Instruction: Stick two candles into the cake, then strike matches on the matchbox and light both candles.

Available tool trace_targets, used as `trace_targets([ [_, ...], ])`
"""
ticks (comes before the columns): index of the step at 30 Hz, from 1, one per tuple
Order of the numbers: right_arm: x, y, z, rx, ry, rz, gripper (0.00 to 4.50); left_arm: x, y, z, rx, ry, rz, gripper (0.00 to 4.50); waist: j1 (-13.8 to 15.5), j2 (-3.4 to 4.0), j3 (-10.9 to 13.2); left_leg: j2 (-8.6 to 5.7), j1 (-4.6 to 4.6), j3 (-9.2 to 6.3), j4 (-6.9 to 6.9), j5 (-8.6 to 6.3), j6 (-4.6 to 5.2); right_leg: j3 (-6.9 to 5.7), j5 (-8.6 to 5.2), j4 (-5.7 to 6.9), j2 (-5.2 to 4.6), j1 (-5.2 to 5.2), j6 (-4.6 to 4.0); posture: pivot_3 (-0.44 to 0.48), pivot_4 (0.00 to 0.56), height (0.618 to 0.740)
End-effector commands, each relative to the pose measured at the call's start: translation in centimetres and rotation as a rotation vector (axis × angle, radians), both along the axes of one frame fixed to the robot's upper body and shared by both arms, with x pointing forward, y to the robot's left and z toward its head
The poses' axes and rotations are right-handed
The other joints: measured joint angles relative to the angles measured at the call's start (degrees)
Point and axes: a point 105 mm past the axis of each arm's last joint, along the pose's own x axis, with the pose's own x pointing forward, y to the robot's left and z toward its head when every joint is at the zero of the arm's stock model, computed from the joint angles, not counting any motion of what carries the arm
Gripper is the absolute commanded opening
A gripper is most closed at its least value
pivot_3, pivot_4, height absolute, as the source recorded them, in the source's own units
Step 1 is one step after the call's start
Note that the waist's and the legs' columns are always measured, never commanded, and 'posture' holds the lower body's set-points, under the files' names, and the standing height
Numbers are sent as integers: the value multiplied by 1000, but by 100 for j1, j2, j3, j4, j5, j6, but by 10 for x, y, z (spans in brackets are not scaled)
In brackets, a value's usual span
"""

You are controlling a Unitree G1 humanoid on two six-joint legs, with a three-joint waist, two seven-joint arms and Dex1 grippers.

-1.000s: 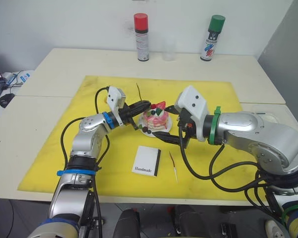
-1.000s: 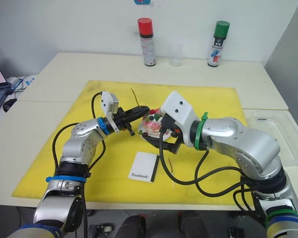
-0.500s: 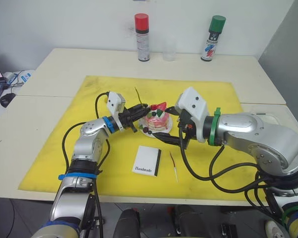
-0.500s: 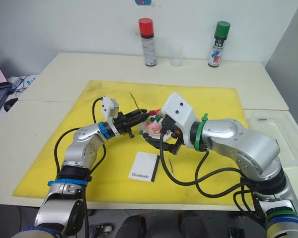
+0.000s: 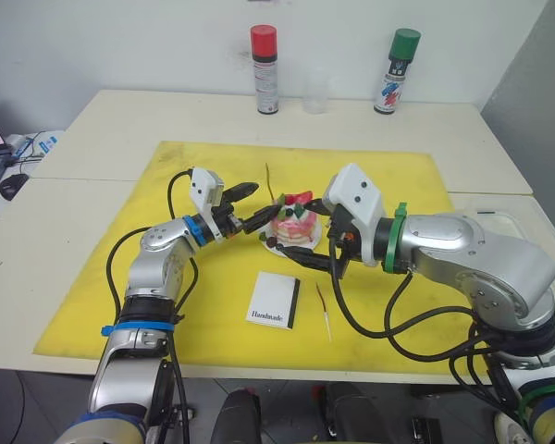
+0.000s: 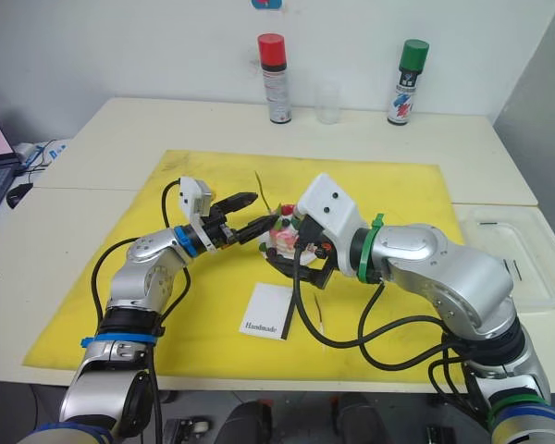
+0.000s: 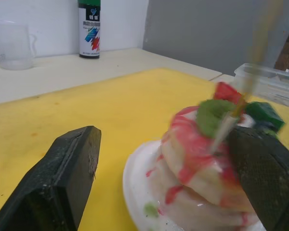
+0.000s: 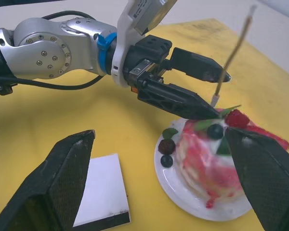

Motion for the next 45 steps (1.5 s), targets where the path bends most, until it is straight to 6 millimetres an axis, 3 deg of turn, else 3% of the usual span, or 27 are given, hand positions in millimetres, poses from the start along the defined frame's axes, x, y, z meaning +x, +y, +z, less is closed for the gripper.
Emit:
trace_targets([
  [1,1,0,14,31,-77,-13,4500,-4,3,24,10,-79,-14,4468,-2,0,0,0,0,0,0,0,0,0,0,0,0,0,0,0,150,704],
  [9,-2,-3,23,58,-120,-15,4500,-26,24,23,160,-41,-56,4468,-38,1,1,2,0,0,-2,0,0,0,0,2,0,-3,0,0,150,704],
  [14,-14,-16,15,27,-103,-3,4500,-64,29,16,341,-12,-231,4468,-34,2,1,2,-2,0,-5,0,0,-1,-6,0,0,-4,0,0,150,704],
  [18,-27,-30,-8,5,-48,-27,4500,-94,26,12,430,12,-389,4468,-12,4,2,4,-1,-2,-10,0,0,-6,-25,-2,-1,-2,7,0,150,704],
  [25,-52,-39,-70,-84,71,-70,4500,-127,4,3,475,-17,-599,4468,-2,3,2,4,4,-2,-5,0,0,-7,-30,4,-3,-2,8,0,150,704],
  [30,-58,-35,-98,-94,133,-118,4500,-132,1,-1,468,-5,-647,4468,-50,3,2,5,16,1,-1,0,0,-1,-31,26,0,-3,7,0,150,704],
  [39,-56,-39,-120,-99,219,-237,4500,-134,2,-5,460,-6,-666,4468,-38,3,2,5,17,4,4,1,-1,4,-35,31,3,-2,-1,0,150,704],
  [42,-57,-40,-125,-100,258,-257,3918,-137,2,-7,458,-8,-666,4500,-37,2,2,6,17,1,1,1,-1,0,-34,31,3,-3,2,0,150,704],
  [45,-59,-41,-128,-101,290,-268,2869,-139,1,-8,452,-10,-665,4500,-35,2,1,7,17,-3,-1,1,-1,-4,-34,31,3,-3,2,0,150,704],
])
